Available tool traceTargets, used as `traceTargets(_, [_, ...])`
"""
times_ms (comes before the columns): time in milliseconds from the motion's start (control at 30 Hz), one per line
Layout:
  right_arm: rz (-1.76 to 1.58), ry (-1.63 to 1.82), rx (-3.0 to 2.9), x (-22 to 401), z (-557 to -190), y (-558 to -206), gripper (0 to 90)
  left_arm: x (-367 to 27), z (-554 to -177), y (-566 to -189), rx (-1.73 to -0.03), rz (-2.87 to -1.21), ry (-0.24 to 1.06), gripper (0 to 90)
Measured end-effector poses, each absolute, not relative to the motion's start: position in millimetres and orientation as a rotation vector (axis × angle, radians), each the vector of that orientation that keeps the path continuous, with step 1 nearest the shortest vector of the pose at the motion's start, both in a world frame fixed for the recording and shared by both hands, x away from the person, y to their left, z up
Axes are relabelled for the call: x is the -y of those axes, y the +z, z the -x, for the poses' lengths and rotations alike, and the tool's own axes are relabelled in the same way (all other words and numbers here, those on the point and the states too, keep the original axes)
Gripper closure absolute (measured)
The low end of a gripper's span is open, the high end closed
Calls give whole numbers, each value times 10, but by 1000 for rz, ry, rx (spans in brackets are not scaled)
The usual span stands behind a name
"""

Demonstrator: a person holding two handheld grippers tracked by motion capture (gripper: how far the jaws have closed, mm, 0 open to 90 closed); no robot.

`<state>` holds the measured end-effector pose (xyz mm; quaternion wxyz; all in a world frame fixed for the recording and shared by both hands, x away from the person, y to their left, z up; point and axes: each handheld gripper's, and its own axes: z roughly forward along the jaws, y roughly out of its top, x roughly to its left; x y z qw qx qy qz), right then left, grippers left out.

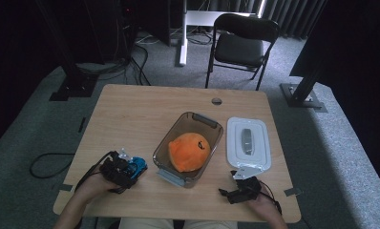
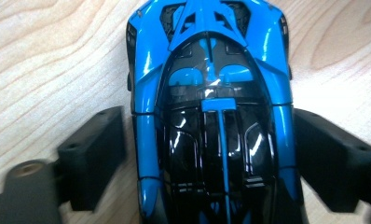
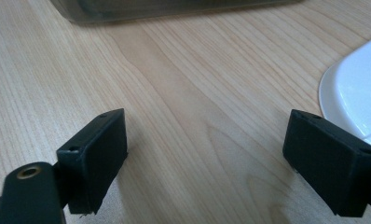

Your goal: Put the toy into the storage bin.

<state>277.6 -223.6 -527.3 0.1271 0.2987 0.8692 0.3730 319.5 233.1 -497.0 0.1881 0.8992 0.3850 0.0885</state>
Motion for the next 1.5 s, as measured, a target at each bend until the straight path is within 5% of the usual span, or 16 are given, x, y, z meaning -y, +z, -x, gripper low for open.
traceTargets(133, [-872, 1086, -2529, 2238, -2778, -5273, 132, -2322, -3175, -4948, -1064, -2533, 250, 250])
traceTargets(1500, [-916, 1108, -2468, 2070, -2900, -5208, 133, -2510, -3216, -4691, -1106, -2470, 273, 289])
